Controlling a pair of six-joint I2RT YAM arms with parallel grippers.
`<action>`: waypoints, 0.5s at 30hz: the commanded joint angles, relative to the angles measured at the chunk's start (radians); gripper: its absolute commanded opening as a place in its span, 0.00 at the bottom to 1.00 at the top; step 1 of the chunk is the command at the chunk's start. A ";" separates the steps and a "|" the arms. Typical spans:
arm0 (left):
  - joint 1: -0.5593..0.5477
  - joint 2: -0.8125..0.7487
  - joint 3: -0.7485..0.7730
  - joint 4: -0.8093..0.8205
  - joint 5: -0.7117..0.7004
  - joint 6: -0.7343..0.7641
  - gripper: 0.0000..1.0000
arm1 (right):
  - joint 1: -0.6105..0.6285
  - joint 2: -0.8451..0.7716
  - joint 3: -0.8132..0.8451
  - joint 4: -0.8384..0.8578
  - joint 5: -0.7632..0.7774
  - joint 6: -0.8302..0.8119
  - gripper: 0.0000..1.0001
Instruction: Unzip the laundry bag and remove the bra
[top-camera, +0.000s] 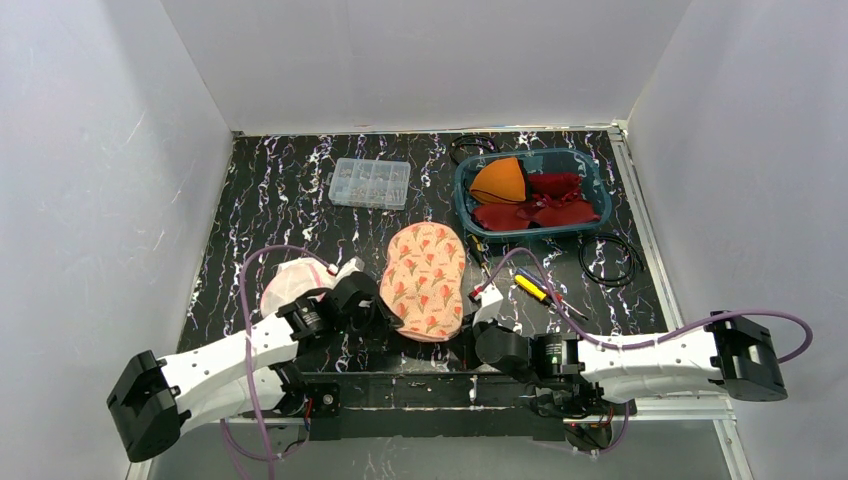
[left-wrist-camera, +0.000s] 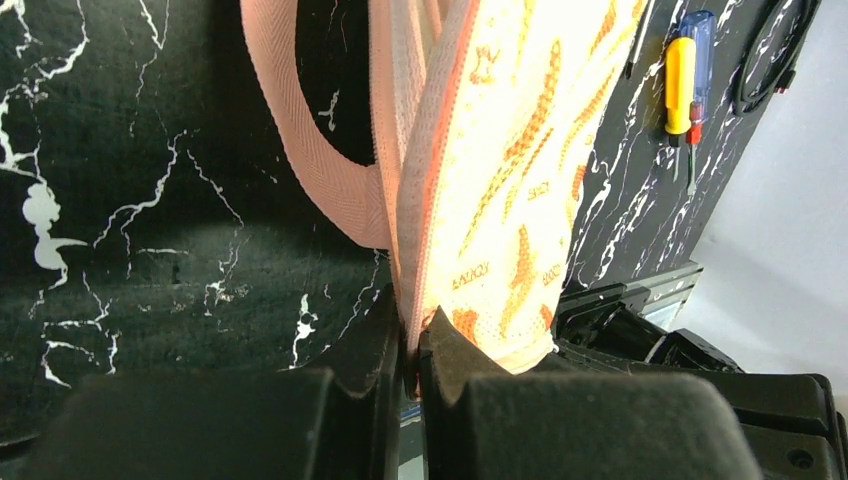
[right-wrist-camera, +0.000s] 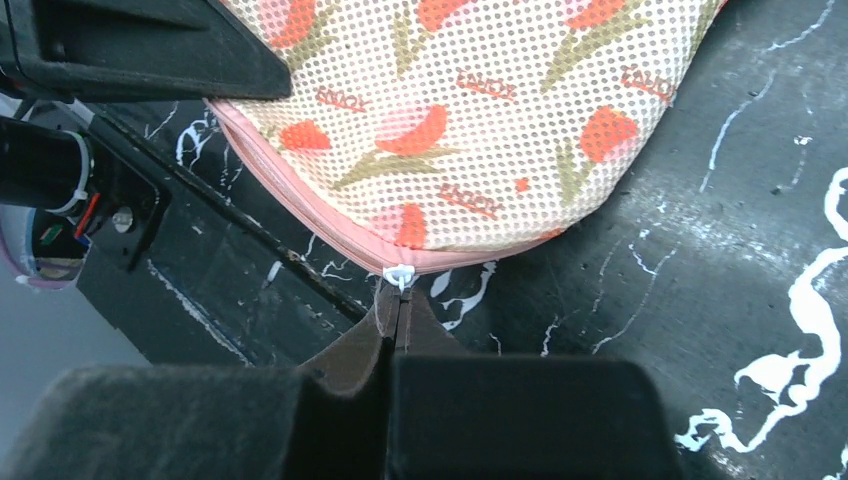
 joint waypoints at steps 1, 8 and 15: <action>0.073 0.041 0.022 -0.006 0.051 0.126 0.00 | 0.002 -0.032 -0.022 -0.055 0.080 0.020 0.01; 0.082 0.014 0.023 -0.025 0.109 0.136 0.55 | 0.003 0.024 0.007 0.022 0.035 -0.001 0.01; 0.079 -0.142 -0.060 -0.071 0.218 0.057 0.75 | 0.002 0.159 0.099 0.123 -0.030 -0.052 0.01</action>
